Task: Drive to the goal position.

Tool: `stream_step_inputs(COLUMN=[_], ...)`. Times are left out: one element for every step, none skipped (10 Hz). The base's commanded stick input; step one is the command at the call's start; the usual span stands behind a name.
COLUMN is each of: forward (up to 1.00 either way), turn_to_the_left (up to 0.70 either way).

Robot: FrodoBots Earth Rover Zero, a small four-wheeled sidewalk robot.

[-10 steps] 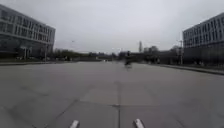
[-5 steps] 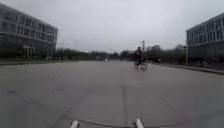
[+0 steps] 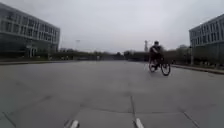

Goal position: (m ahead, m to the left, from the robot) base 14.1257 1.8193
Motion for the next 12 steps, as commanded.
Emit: stream_step_inputs(forward=[1.00, 1.00, 1.00, 1.00, 1.00, 1.00, 1.00, 1.00, 1.00, 1.00, 1.00, 1.00], turn_to_the_left=[-0.05, -0.05, -0.05, -0.05, -0.05, -0.05, -0.05, -0.06, -0.33, -0.40, -0.40, -0.40])
